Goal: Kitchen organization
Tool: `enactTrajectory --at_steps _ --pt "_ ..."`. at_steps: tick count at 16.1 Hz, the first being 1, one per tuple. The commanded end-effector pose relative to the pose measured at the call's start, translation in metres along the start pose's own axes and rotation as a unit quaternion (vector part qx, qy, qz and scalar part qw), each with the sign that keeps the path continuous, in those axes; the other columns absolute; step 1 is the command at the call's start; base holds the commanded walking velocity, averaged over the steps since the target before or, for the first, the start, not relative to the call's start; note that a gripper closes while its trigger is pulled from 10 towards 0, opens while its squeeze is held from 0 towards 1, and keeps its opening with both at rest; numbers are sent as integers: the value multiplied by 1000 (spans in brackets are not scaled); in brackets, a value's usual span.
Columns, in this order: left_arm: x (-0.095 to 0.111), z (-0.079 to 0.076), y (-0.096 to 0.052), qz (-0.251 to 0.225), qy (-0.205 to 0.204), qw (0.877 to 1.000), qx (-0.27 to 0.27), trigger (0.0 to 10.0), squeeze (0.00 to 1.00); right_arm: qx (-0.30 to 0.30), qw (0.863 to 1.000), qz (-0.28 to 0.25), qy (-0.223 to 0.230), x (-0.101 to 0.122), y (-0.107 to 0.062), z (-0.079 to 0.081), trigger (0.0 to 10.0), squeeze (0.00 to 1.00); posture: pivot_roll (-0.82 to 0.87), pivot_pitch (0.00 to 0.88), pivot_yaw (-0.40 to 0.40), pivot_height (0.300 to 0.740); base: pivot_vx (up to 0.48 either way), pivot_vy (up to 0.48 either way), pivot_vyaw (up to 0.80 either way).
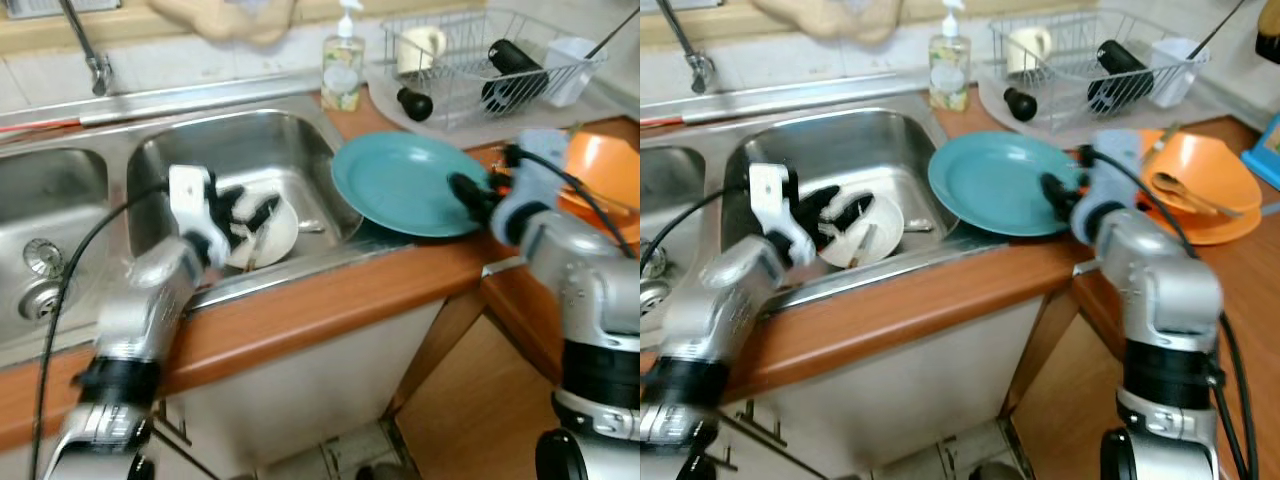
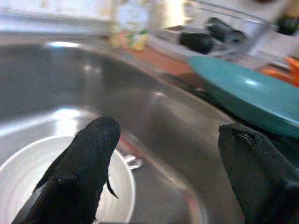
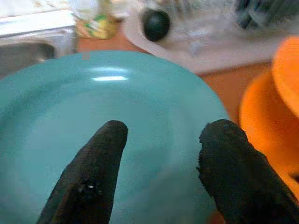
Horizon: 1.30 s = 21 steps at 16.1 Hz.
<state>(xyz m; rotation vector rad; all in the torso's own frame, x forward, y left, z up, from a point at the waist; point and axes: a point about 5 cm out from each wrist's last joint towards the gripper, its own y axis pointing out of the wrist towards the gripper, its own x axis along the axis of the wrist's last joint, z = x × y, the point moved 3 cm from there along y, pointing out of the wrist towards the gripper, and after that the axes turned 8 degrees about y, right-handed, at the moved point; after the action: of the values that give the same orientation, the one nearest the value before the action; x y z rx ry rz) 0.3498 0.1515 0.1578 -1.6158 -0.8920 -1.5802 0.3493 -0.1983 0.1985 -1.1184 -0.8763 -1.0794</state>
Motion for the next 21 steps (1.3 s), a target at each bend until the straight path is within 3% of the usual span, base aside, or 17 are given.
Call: enactTrajectory --at_steps 1,3,4,5,7,10,11,12,13,16,18,21 --pt "11 -11 -1 -11 23 999 -40 10000 0 -19 1000 10 15 -3 -1 -6 10000 1000 -163 0 34 740 0 0 0" --pt "12 -19 -5 -11 23 998 -66 10000 0 -45 998 19 27 -7 1 -13 10000 1000 -161 0 31 740 0 0 0" --pt "14 -27 -8 -14 23 996 -89 10000 0 -58 997 25 40 -8 2 -17 10000 314 -158 0 30 740 0 0 0" --pt "15 -35 -12 -17 20 993 -111 10000 0 -59 996 32 54 -10 3 -17 10000 0 -157 0 30 740 0 0 0" --pt "15 -49 -16 -14 23 988 -152 10000 0 -56 994 51 80 -16 5 -16 10000 0 -157 0 32 740 0 0 0" --pt "14 -51 -17 -11 22 987 -158 10000 0 -20 990 52 127 -20 9 -6 10000 0 -159 0 34 740 0 0 0" --pt "15 -51 -16 -13 19 987 -156 10000 0 -2 988 39 150 -19 12 -1 7020 0 -159 0 35 740 0 0 0" --pt "15 -51 -16 -13 16 988 -156 10000 0 3 985 29 172 -18 14 0 2000 0 -159 0 35 740 0 0 0" --pt "15 -52 -16 -12 14 988 -156 10000 0 7 982 30 189 -19 17 0 0 0 -156 0 34 740 0 0 0" --pt "14 -53 -16 -10 12 987 -157 10000 0 18 976 35 215 -22 20 2 0 0 -154 0 34 740 0 0 0" --pt "13 -53 -15 -7 10 987 -157 10000 0 33 964 47 261 -29 24 6 0 0 -154 0 34 740 0 0 0" --pt "12 -53 -14 -4 9 988 -156 10000 0 31 957 58 282 -34 25 5 0 0 -154 0 35 740 0 0 0"
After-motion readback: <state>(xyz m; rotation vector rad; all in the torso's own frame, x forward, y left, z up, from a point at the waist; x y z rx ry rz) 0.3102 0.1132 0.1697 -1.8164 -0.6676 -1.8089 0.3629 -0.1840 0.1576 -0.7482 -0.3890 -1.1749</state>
